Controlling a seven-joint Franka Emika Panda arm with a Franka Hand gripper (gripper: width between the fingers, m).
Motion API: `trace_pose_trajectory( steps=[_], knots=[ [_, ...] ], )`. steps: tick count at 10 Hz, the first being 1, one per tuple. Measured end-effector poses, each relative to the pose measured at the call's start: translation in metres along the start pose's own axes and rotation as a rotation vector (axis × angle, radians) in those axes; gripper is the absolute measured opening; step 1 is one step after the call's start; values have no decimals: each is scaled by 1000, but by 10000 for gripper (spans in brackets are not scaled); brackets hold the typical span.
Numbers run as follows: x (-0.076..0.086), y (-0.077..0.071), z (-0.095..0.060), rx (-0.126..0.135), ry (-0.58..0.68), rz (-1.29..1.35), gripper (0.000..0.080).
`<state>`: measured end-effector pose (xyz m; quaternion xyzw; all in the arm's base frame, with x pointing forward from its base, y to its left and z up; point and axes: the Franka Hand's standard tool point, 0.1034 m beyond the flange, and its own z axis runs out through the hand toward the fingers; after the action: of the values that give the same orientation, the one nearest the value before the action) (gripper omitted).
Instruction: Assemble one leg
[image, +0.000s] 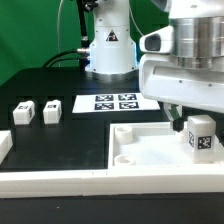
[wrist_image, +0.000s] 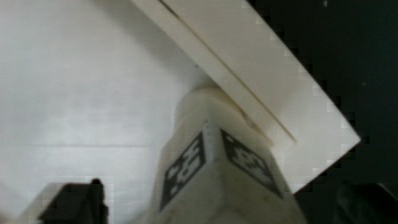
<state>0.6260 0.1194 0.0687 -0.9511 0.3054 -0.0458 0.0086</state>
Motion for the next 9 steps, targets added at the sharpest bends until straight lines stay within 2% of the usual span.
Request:
trace_pose_trajectory(
  steps=[3, 7, 9],
  knots=[
    [0, -2, -3, -38, -30, -324, 648],
    [5, 0, -3, -43, -35, -687, 648],
    [6, 1, -3, -41, -36, -762, 648]
  ],
)
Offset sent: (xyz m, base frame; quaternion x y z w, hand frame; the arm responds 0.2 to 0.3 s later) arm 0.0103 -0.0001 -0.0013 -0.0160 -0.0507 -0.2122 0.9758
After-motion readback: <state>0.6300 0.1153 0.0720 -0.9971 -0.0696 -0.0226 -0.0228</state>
